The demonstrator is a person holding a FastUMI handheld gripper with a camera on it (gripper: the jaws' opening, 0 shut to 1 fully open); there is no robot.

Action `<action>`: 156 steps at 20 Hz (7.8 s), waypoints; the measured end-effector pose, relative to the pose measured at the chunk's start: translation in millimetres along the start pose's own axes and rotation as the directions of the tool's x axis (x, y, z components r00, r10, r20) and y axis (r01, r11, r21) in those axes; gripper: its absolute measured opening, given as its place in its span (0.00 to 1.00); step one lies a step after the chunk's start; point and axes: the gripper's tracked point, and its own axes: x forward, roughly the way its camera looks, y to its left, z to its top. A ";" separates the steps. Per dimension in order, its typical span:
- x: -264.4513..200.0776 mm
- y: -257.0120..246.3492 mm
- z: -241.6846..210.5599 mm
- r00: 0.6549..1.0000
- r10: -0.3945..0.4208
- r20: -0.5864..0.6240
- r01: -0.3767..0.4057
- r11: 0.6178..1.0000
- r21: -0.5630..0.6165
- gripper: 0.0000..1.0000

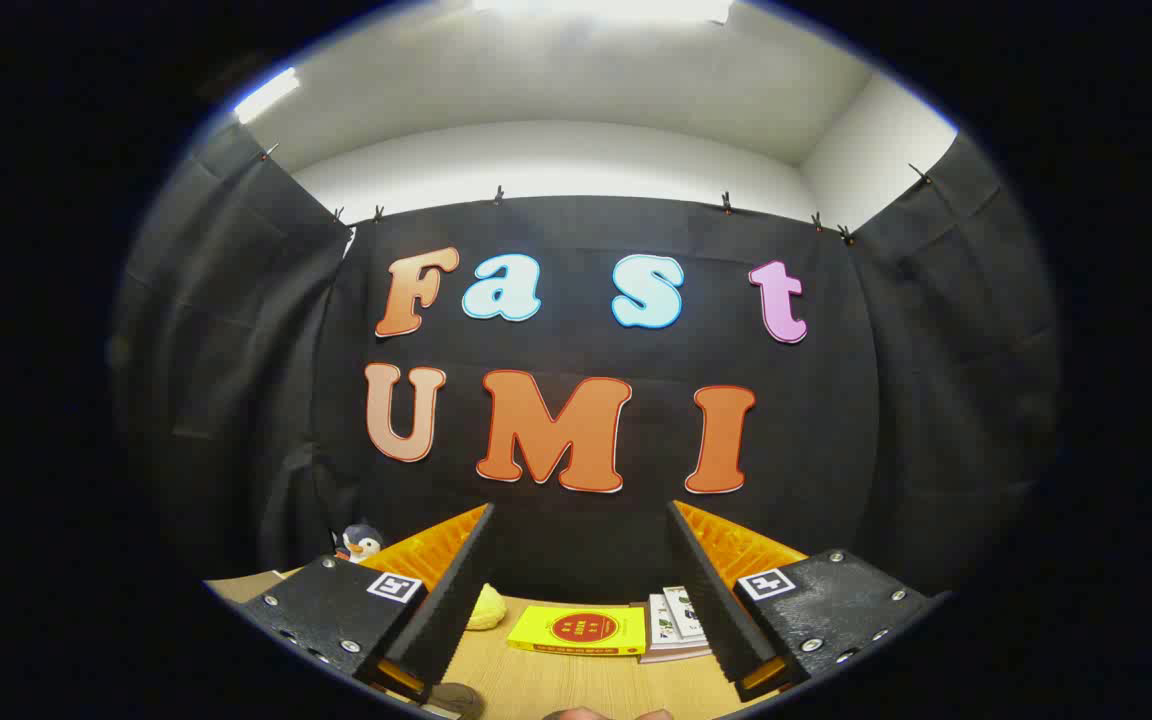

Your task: Open the storage box then place both shoes into the box .Put the left shoe in first, then the right shoe, with the right side of both shoes facing outward in a uniform manner.

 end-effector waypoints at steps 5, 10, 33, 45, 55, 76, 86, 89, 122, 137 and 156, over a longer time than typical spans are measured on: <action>-1.1 11.5 -3.8 1.000 0.012 -0.010 -0.012 1.000 0.002 0.99; -2.9 2.1 -9.0 1.000 -0.012 -0.023 0.011 1.000 -0.019 0.99; -46.8 132.2 -211.0 0.728 0.464 -0.504 -0.227 0.857 0.462 0.99; -104.7 267.9 -276.3 0.338 0.794 -0.505 -0.168 0.579 0.798 0.97; -133.1 336.4 -312.5 0.154 0.902 -0.403 0.003 0.407 0.913 0.97; -136.8 337.8 -276.5 0.141 0.964 -0.227 0.067 0.219 0.973 0.34; -119.2 348.7 -255.9 0.200 0.943 -0.267 0.095 0.252 0.963 0.04; -114.4 355.0 -232.4 0.199 0.948 -0.247 0.089 0.234 0.968 0.01; -93.4 416.1 -212.8 0.345 0.783 -0.517 -0.338 0.618 0.710 0.94; -134.2 166.3 -400.1 0.376 0.370 -0.850 -0.218 0.926 0.307 0.90; -96.4 165.4 -450.8 0.407 0.279 -0.869 -0.052 0.958 0.283 0.03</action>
